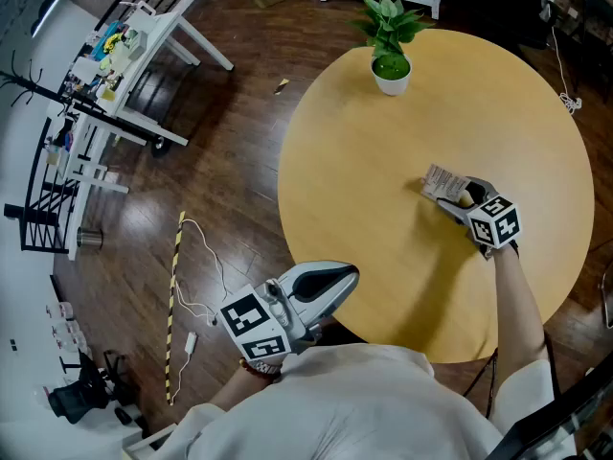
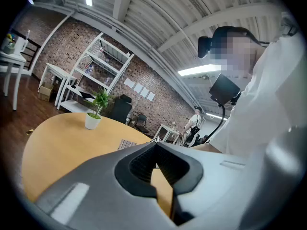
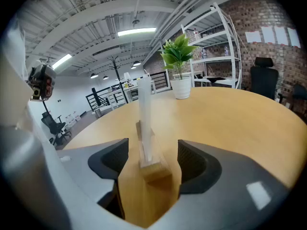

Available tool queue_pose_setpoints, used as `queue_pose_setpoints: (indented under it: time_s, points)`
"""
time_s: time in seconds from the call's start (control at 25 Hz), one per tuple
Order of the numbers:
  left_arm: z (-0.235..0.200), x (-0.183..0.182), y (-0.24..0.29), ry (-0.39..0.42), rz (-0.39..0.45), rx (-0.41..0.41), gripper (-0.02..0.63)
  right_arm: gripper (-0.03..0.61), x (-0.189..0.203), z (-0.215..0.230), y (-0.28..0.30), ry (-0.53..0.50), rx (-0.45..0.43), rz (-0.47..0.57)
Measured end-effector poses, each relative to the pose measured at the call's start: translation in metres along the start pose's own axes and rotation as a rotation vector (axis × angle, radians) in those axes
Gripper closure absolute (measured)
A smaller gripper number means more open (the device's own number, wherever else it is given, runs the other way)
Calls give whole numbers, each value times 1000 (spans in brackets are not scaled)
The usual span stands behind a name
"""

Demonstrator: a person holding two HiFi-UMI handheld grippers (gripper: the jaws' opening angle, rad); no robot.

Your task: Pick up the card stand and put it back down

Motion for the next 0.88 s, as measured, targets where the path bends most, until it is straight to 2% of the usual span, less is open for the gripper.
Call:
queue_pose_setpoints:
  time_s: [0.12,0.24,0.36,0.48,0.56,0.72,0.88]
  points:
    - [-6,3,12,-16,17,0,620,288,-7,10,18,-18,-8,0]
    - [-9,10,20,-37,2,11,620,399,-10,12,30,-79,-10,6]
    - [-10,18,18,-68,-16,-16,620,430,-5,9,33,-120,-10,-4]
    - [-16,15,13,-87,1,-74,620,445,-6,7,29,-139,5,-8]
    - [-19,11,12,-82,9,-90,620,451,-9,9,22,-105,14,19]
    - [-17,12,11,-81,13,-83,620,453,-14,6,-4,-51,29,99]
    - [-13,13,5,-75,27,-65,620,454,-23,-15,-43,-30,59,187]
Point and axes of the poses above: the fingertips, and each gripper's own axes: y forward along the fingers, z to its right, x out of its underside, the point moved 10 cm from there along -y, backward along the fingers, and after that the axes turned 13 degrees about y, right-handed, at the moved point
